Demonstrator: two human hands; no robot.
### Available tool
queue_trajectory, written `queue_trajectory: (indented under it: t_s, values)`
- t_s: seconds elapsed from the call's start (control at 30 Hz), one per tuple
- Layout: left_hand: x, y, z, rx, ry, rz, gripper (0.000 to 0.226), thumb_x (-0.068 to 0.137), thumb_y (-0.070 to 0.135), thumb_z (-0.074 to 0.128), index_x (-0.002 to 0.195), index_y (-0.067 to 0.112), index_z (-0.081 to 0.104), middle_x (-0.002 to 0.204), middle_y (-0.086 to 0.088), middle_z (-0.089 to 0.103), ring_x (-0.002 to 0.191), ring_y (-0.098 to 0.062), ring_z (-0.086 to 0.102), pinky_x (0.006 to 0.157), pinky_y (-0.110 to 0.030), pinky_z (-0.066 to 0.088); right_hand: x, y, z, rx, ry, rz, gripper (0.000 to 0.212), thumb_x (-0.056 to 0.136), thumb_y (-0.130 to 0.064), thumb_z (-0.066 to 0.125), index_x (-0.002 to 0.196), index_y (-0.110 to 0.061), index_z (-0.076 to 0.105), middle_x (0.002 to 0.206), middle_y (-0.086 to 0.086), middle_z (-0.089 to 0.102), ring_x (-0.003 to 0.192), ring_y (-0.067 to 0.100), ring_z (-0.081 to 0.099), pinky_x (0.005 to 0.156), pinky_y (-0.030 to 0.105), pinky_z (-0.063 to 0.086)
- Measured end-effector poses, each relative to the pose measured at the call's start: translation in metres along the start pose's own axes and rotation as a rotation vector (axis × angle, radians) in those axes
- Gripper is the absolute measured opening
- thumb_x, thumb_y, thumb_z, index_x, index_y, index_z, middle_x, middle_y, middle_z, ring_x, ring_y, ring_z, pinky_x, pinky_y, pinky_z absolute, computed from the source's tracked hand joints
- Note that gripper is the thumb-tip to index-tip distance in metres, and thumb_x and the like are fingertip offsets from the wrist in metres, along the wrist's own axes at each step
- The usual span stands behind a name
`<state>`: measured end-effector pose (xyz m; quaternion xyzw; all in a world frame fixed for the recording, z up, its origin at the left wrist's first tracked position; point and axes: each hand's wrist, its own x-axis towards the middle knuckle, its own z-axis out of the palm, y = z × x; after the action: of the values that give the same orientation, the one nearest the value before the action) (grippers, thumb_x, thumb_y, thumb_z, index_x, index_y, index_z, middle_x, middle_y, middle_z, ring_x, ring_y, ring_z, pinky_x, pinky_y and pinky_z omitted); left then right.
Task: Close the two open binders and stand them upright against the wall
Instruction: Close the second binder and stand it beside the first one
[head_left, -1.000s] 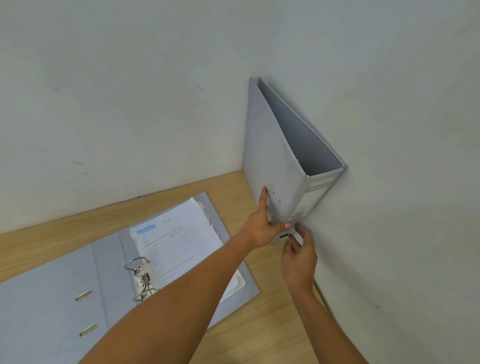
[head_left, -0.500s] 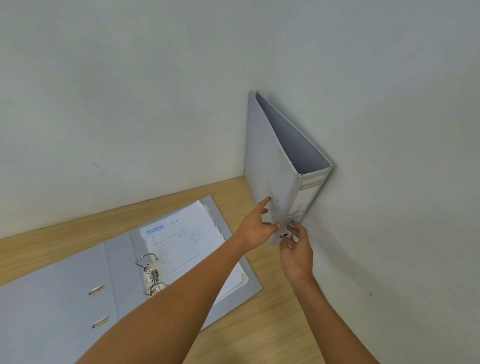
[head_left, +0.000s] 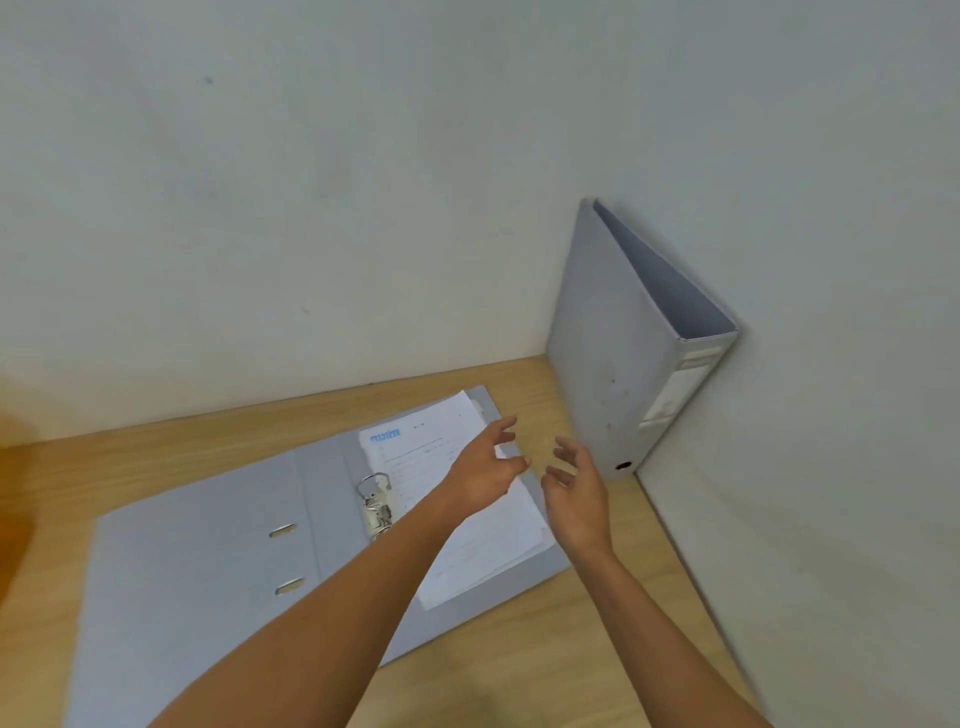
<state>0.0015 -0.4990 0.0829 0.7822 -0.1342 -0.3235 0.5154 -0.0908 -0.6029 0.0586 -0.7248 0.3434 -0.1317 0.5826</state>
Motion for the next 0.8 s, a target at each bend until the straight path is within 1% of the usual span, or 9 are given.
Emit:
queue_trajectory:
  t_s: [0.1, 0.17, 0.23, 0.33, 0.47, 0.53, 0.63, 0.73, 0.8]
  values:
    - [-0.023, -0.027, -0.038, -0.059, 0.079, -0.039, 0.058, 0.097, 0.016, 0.063, 0.150, 0.025, 0.042, 0.149, -0.002, 0.050, 0.104, -0.016, 0.060, 0.079, -0.030, 0.056, -0.023, -0.005, 0.041, -0.033, -0.115, -0.011, 0.047, 0.093, 0.000, 0.050, 0.134, -0.023, 0.054, 0.135, -0.006, 0.057, 0.110, 0.014, 0.062, 0.077, 0.017, 0.047]
    - [-0.042, -0.049, -0.070, -0.084, 0.137, -0.069, 0.055, 0.097, 0.017, 0.063, 0.148, 0.024, 0.044, 0.147, -0.002, 0.051, 0.102, -0.015, 0.060, 0.075, -0.026, 0.054, -0.042, -0.007, 0.073, -0.078, -0.211, -0.016, 0.046, 0.093, -0.003, 0.050, 0.134, -0.024, 0.054, 0.135, -0.007, 0.057, 0.108, 0.011, 0.062, 0.073, 0.013, 0.046]
    - [-0.062, -0.074, -0.103, -0.088, 0.203, -0.110, 0.052, 0.096, 0.015, 0.063, 0.145, 0.022, 0.047, 0.144, -0.004, 0.054, 0.104, -0.015, 0.059, 0.072, -0.022, 0.050, -0.058, -0.007, 0.104, -0.129, -0.310, -0.018, 0.046, 0.092, -0.006, 0.051, 0.134, -0.025, 0.054, 0.135, -0.008, 0.056, 0.106, 0.009, 0.061, 0.064, 0.006, 0.043]
    - [-0.097, -0.116, -0.154, -0.097, 0.295, -0.216, 0.051, 0.095, 0.016, 0.063, 0.144, 0.018, 0.049, 0.143, -0.006, 0.055, 0.110, -0.016, 0.057, 0.078, -0.023, 0.045, -0.081, -0.003, 0.145, -0.171, -0.439, 0.001, 0.046, 0.092, -0.010, 0.054, 0.135, -0.026, 0.053, 0.135, -0.008, 0.057, 0.107, 0.009, 0.060, 0.061, 0.006, 0.044]
    - [-0.148, -0.176, -0.221, -0.103, 0.416, -0.385, 0.053, 0.095, 0.017, 0.062, 0.146, 0.013, 0.047, 0.147, -0.011, 0.052, 0.122, -0.025, 0.056, 0.090, -0.030, 0.041, -0.110, 0.010, 0.196, -0.244, -0.581, 0.053, 0.052, 0.092, -0.012, 0.055, 0.141, -0.030, 0.048, 0.143, -0.010, 0.050, 0.120, 0.013, 0.055, 0.060, 0.008, 0.044]
    - [-0.171, -0.204, -0.249, -0.114, 0.475, -0.466, 0.056, 0.095, 0.017, 0.062, 0.147, 0.012, 0.044, 0.150, -0.013, 0.049, 0.130, -0.029, 0.053, 0.094, -0.032, 0.042, -0.122, 0.017, 0.220, -0.287, -0.645, 0.071, 0.054, 0.093, -0.014, 0.056, 0.143, -0.032, 0.046, 0.146, -0.009, 0.047, 0.125, 0.014, 0.053, 0.068, 0.011, 0.044]
    - [-0.202, -0.241, -0.278, -0.136, 0.552, -0.580, 0.061, 0.095, 0.016, 0.062, 0.151, 0.009, 0.037, 0.156, -0.017, 0.041, 0.138, -0.033, 0.047, 0.103, -0.039, 0.041, -0.138, 0.023, 0.252, -0.340, -0.730, 0.098, 0.058, 0.092, -0.018, 0.057, 0.146, -0.033, 0.042, 0.150, -0.007, 0.045, 0.131, 0.017, 0.050, 0.088, 0.024, 0.042]
    - [-0.225, -0.266, -0.294, -0.170, 0.595, -0.661, 0.069, 0.095, 0.014, 0.061, 0.155, 0.006, 0.028, 0.155, -0.018, 0.041, 0.135, -0.036, 0.048, 0.095, -0.039, 0.044, -0.151, 0.030, 0.273, -0.364, -0.766, 0.145, 0.060, 0.092, -0.021, 0.059, 0.148, -0.032, 0.040, 0.152, -0.002, 0.044, 0.134, 0.021, 0.047, 0.092, 0.027, 0.040]
    - [-0.238, -0.282, -0.302, -0.194, 0.582, -0.703, 0.073, 0.095, 0.015, 0.060, 0.157, 0.005, 0.023, 0.155, -0.018, 0.042, 0.134, -0.036, 0.049, 0.092, -0.038, 0.044, -0.160, 0.036, 0.286, -0.387, -0.774, 0.152, 0.060, 0.093, -0.024, 0.059, 0.149, -0.030, 0.039, 0.153, -0.001, 0.042, 0.137, 0.021, 0.045, 0.094, 0.026, 0.040]
